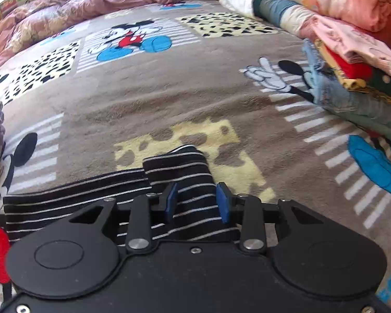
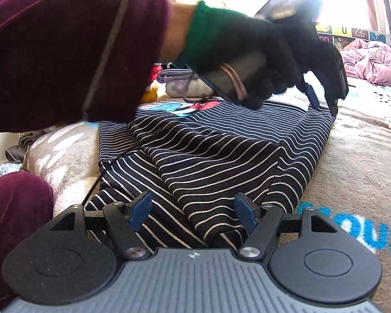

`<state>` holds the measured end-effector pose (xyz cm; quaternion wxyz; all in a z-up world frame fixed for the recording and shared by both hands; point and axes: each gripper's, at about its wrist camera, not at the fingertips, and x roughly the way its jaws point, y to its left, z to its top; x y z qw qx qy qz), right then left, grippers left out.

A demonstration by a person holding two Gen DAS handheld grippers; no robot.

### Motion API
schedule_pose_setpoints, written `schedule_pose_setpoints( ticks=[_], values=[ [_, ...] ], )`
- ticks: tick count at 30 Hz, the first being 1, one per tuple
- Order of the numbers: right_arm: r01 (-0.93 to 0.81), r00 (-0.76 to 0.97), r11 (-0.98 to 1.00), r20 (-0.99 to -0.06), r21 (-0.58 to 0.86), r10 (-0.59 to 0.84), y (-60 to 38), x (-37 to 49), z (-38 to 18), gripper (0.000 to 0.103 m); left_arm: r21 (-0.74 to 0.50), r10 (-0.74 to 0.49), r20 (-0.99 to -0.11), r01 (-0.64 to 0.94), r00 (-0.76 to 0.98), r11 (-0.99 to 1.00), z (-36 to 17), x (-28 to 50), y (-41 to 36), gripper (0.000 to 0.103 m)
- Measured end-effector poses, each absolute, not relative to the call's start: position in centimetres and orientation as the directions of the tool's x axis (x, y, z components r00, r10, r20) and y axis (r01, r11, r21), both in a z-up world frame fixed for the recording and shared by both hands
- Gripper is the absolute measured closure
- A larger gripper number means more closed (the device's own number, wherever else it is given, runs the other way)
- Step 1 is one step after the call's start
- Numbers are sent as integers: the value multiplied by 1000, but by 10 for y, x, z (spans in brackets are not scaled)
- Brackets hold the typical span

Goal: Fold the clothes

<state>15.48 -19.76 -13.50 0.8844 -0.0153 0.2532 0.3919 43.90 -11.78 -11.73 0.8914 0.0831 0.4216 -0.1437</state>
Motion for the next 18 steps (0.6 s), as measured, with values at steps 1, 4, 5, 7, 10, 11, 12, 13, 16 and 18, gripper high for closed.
schedule_pose_setpoints(
  ticks=[1, 4, 5, 7, 10, 11, 12, 13, 16, 18],
  values=[
    [-702, 562, 691, -462, 173, 686, -198, 155, -135, 33, 12, -186, -775, 309, 604, 951, -123, 445, -115, 71],
    [-706, 557, 688, -467, 169, 687, -197, 154, -137, 32, -53, -209, -769, 265, 604, 963, -128, 457, -106, 69],
    [-708, 555, 686, -469, 166, 687, -196, 154, -138, 32, -74, -218, -766, 254, 604, 964, -128, 460, -104, 68],
    [-714, 552, 682, -472, 159, 688, -195, 153, -138, 30, -65, -216, -767, 262, 604, 963, -125, 464, -105, 68],
    [-719, 550, 680, -477, 147, 685, -192, 152, -140, 28, -112, -235, -755, 232, 613, 966, -119, 469, -99, 69],
    [-719, 551, 680, -478, 145, 684, -192, 152, -140, 27, -126, -238, -735, 216, 635, 968, -113, 467, -95, 71],
    [-719, 551, 680, -479, 143, 683, -191, 151, -140, 27, -141, -241, -715, 203, 656, 969, -108, 465, -92, 71],
    [-719, 552, 680, -479, 141, 682, -191, 151, -140, 27, -148, -251, -704, 208, 665, 967, -103, 462, -90, 71],
    [-718, 558, 683, -474, 135, 680, -191, 149, -139, 27, -124, -274, -695, 264, 664, 956, -92, 450, -93, 71],
    [-718, 559, 683, -472, 136, 682, -191, 149, -139, 28, -86, -270, -709, 300, 652, 950, -94, 446, -99, 71]
  ],
)
